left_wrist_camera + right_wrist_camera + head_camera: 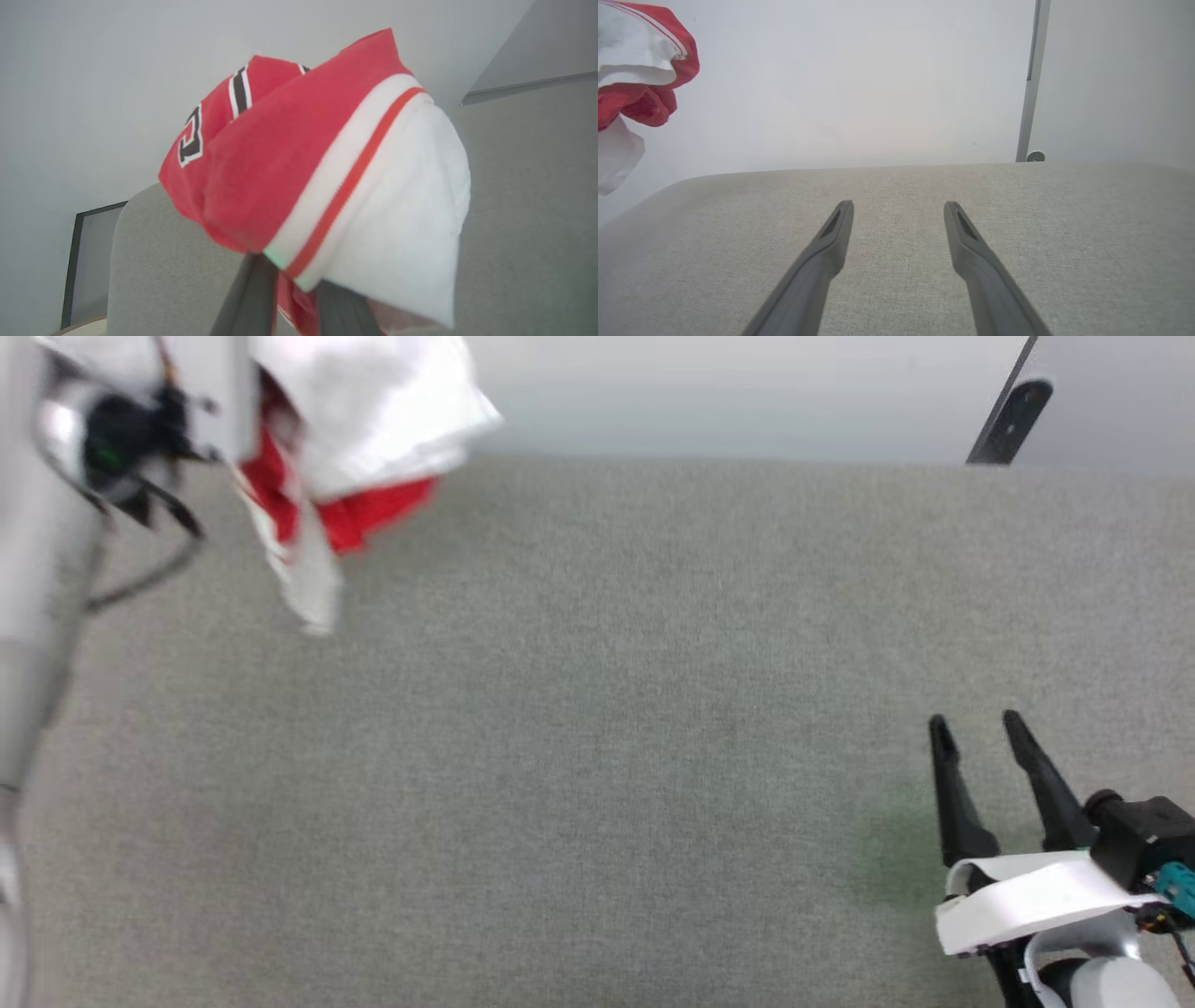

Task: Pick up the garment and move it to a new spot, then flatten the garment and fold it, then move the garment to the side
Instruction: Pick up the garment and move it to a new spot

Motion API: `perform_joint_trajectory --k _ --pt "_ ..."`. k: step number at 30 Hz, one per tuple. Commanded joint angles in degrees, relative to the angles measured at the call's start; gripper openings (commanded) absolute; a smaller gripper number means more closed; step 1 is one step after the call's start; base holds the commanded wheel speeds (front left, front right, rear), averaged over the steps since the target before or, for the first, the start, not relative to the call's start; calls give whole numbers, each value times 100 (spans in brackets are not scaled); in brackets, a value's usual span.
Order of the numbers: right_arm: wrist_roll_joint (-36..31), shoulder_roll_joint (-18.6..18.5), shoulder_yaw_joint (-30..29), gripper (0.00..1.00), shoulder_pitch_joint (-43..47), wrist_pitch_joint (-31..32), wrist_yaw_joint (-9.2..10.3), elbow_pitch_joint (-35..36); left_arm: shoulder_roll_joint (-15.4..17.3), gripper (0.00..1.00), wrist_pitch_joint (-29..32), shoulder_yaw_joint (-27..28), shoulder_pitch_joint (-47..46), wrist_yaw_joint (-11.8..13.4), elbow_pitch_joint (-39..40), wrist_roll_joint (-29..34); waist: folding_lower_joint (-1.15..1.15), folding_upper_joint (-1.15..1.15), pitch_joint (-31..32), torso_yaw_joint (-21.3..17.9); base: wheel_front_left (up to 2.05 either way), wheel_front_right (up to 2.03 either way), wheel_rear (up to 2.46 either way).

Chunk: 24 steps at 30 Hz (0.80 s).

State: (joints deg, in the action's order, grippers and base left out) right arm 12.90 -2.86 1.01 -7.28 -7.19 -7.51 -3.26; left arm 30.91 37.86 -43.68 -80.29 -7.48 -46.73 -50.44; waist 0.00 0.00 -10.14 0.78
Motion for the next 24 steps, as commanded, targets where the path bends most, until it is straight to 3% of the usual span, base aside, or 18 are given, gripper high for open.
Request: perform_joint_trajectory --k 1,13,21,24 --pt "-67 -2 -145 100 116 -42 4 -69 -118 0 25 -41 237 49 206 -62 0 0 291 -52 0 0 0" --pt "-360 4 -897 100 142 -187 4 -239 -248 0 397 -247 1430 583 1825 -368 0 0 244 -1228 0 0 0" --pt "-145 2 -784 100 97 -309 4 -402 -137 0 759 -413 2200 1145 2354 -522 0 0 102 -1932 0 0 0" --pt "-106 3 -687 100 67 -354 4 -472 -128 0 808 -509 2400 1234 2336 -483 0 0 51 -2048 0 0 0"
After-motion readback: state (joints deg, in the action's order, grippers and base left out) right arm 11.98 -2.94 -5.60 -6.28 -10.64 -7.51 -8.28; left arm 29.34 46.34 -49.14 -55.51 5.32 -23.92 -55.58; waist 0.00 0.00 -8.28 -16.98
